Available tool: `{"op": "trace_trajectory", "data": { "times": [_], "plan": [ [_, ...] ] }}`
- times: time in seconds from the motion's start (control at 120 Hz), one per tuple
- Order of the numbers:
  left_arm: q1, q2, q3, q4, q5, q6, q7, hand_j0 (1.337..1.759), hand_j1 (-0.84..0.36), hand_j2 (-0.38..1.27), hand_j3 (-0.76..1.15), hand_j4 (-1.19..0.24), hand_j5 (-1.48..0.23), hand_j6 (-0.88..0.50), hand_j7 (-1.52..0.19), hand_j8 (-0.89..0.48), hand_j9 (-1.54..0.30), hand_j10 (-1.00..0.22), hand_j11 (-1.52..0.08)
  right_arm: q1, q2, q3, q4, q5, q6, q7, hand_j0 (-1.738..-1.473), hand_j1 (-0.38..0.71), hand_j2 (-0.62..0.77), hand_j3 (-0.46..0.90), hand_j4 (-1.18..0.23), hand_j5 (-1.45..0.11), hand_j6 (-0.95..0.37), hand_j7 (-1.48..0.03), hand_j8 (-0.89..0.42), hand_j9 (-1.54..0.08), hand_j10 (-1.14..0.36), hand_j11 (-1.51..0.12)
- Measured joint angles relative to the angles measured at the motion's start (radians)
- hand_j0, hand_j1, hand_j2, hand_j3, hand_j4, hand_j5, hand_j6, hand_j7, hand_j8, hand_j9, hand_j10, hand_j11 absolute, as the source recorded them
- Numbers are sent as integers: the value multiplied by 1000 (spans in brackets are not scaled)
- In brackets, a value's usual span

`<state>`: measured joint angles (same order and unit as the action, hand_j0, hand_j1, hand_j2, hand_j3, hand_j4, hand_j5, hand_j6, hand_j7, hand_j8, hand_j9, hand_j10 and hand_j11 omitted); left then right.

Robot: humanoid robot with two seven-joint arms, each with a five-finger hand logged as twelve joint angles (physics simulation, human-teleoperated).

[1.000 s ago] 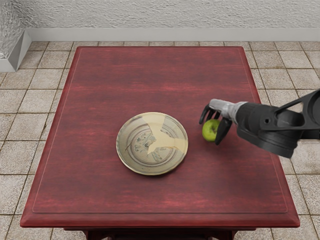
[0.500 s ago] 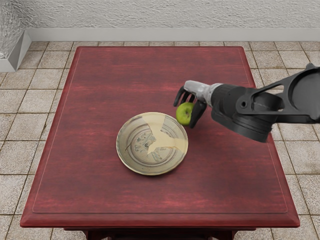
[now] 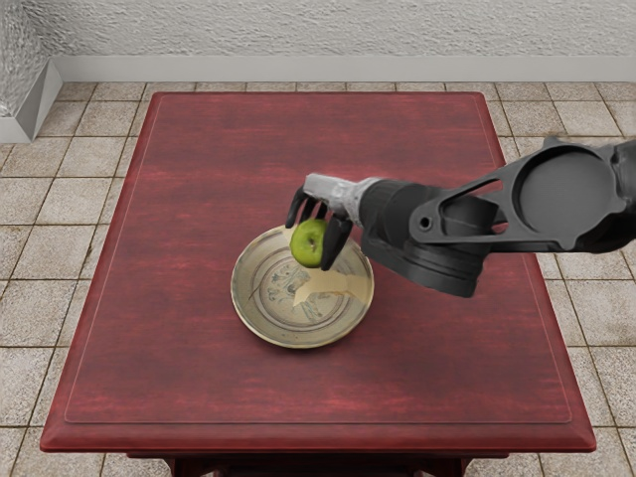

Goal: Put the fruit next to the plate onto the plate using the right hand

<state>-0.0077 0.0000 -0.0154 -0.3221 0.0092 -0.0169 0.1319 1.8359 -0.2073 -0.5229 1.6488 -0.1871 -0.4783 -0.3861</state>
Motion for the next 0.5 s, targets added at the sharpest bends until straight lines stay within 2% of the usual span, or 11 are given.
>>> {"op": "trace_trajectory", "data": {
  "times": [0.4, 0.5],
  "plan": [
    [0, 0, 0, 0, 0, 0, 0, 1658, 349, 0, 0, 0, 0, 0, 0, 0, 0, 0, 0, -62, 54, 5, -33, -4, -2, -1, -1658, 209, 195, 0, -535, -720, -455, -708, -398, -720, -537, -722],
    [0, 0, 0, 0, 0, 0, 0, 1658, 349, 0, 0, 0, 0, 0, 0, 0, 0, 0, 0, -64, 60, 9, -37, -5, -6, -1, -1658, 4, 118, 0, -337, -454, -288, -446, -254, -453, -339, -455]
  ]
}}
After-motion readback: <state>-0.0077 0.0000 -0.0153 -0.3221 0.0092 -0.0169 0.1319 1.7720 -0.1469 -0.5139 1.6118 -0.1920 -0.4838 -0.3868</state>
